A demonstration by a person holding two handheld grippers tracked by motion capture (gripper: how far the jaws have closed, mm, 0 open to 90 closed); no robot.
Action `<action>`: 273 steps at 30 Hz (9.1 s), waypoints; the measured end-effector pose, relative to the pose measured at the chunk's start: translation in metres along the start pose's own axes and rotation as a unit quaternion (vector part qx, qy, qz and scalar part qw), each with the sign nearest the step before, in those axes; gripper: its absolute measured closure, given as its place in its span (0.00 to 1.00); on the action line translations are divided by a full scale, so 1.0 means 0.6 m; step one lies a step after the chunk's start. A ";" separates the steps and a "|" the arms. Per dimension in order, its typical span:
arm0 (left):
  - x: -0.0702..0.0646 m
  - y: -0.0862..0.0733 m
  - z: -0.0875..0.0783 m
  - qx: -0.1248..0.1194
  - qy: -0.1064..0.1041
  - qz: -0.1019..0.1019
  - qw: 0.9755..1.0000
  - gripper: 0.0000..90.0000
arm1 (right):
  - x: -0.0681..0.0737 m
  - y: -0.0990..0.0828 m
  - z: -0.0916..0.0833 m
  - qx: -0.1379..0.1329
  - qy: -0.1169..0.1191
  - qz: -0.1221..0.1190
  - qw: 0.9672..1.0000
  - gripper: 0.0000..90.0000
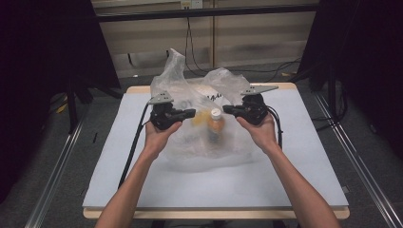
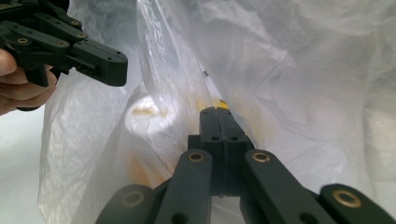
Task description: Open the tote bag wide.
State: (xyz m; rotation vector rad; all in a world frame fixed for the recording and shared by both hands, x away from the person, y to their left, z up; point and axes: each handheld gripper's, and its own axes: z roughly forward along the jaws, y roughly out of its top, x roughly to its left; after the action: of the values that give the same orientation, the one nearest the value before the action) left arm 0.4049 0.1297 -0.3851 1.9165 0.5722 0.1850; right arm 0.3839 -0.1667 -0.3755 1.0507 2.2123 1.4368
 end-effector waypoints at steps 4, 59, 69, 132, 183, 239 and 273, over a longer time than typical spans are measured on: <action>-0.014 -0.004 0.008 -0.001 -0.018 0.004 1.000 1.00 | 0.004 -0.008 -0.007 -0.004 0.007 0.004 1.000 1.00; -0.003 -0.141 0.059 0.132 -0.022 -0.018 0.991 1.00 | 0.022 -0.179 -0.021 0.057 0.059 0.024 0.996 1.00; -0.041 -0.090 -0.003 0.042 -0.052 -0.005 0.998 1.00 | 0.051 -0.183 -0.119 0.014 0.055 0.015 0.998 1.00; 0.018 -0.072 0.111 0.204 0.014 0.075 0.976 1.00 | -0.015 -0.102 0.038 0.071 0.030 -0.005 0.997 1.00; 0.044 -0.170 -0.051 0.181 0.003 0.004 0.984 1.00 | -0.110 -0.183 -0.034 0.089 -0.052 0.036 0.994 1.00; -0.031 -0.067 0.127 0.286 -0.035 0.072 0.955 1.00 | -0.067 -0.071 0.130 0.283 0.083 -0.007 0.956 1.00; -0.282 -0.142 0.068 0.314 -0.186 0.221 0.904 1.00 | -0.144 -0.024 0.254 0.272 -0.058 0.021 0.960 1.00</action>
State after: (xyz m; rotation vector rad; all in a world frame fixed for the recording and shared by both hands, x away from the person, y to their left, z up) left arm 0.2471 0.0430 -0.4565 2.6123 -0.0975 -0.0988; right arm 0.5284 -0.1309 -0.4690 1.3090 2.5710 0.7576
